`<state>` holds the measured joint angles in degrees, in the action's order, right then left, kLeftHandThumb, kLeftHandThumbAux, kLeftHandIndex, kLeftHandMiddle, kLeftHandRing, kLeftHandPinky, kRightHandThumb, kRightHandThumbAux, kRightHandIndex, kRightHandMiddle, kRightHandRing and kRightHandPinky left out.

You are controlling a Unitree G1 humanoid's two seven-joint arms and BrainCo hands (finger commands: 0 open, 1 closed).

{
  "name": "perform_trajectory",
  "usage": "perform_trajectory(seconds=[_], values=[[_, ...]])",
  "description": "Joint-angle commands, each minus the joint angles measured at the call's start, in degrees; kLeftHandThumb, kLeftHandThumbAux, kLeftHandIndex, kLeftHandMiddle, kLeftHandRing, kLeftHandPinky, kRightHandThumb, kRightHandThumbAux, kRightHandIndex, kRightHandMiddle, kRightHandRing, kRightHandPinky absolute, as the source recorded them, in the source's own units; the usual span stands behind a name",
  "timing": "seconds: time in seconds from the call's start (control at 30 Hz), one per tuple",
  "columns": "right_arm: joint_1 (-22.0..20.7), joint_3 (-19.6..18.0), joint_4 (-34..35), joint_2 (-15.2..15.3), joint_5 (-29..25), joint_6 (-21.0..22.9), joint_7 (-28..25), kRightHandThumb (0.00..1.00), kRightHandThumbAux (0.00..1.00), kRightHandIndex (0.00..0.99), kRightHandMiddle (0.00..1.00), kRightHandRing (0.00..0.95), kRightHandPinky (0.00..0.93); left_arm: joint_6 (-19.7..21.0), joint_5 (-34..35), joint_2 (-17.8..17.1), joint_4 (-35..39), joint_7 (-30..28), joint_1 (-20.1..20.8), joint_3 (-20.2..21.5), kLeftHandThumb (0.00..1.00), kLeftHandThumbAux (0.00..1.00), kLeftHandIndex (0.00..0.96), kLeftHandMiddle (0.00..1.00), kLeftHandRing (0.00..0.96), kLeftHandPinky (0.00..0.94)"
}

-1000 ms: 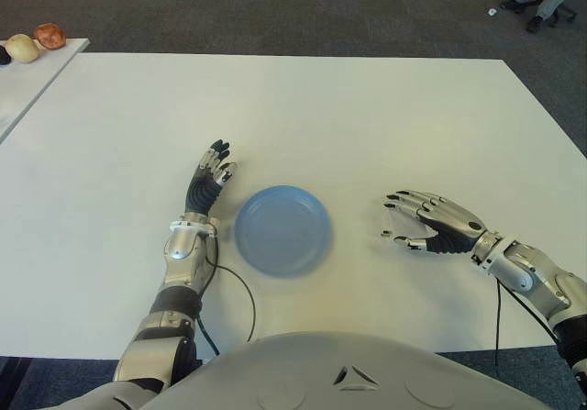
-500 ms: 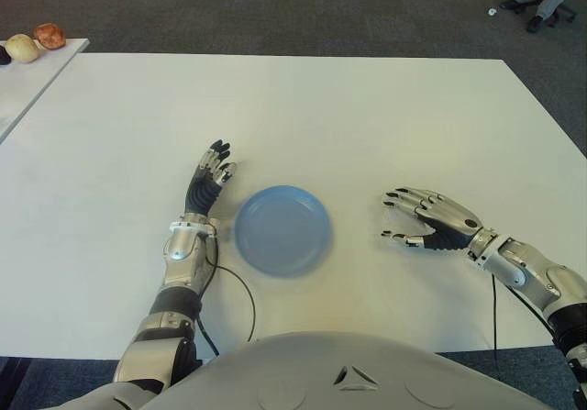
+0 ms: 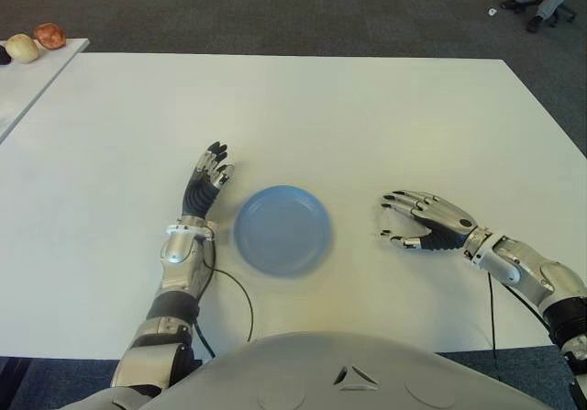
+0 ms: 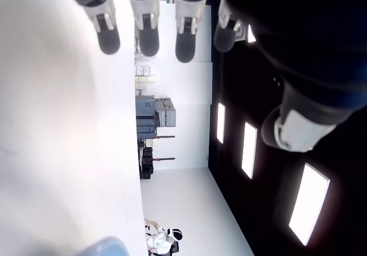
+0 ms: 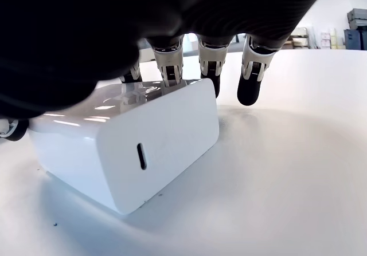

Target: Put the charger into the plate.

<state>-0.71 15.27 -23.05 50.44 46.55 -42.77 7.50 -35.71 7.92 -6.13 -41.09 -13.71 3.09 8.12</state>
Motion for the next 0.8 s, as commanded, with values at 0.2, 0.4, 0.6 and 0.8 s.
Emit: perform_trajectory(seconds=[0.2, 0.4, 0.6, 0.8], values=[[-0.9, 1.6, -0.1, -0.2, 1.4, 0.3, -0.1, 0.21, 0.143, 0.0, 0.0, 0.0, 0.0, 4.9, 0.4, 0.2, -1.7, -0.8, -5.4, 0.1, 0.0, 0.54, 0.053, 0.106, 0.09, 0.097], [-1.3, 2.2, -0.1, 0.1, 2.0, 0.5, -0.1, 0.214, 0.145, 0.0, 0.0, 0.0, 0.0, 5.2, 0.7, 0.2, -1.1, -1.2, -5.7, 0.2, 0.0, 0.534, 0.053, 0.106, 0.088, 0.095], [-2.2, 3.3, 0.1, 0.4, 3.9, 1.0, -0.6, 0.199, 0.159, 0.0, 0.0, 0.0, 0.0, 5.3, 1.4, 0.0, -0.6, -1.8, -5.9, 0.5, 0.0, 0.513, 0.06, 0.11, 0.091, 0.106], [-4.6, 5.4, -0.3, 0.7, 7.3, 1.5, -0.8, 0.173, 0.17, 0.0, 0.0, 0.0, 0.0, 5.2, 1.4, -0.3, -0.4, -1.7, -6.2, 0.6, 0.0, 0.503, 0.065, 0.112, 0.094, 0.107]])
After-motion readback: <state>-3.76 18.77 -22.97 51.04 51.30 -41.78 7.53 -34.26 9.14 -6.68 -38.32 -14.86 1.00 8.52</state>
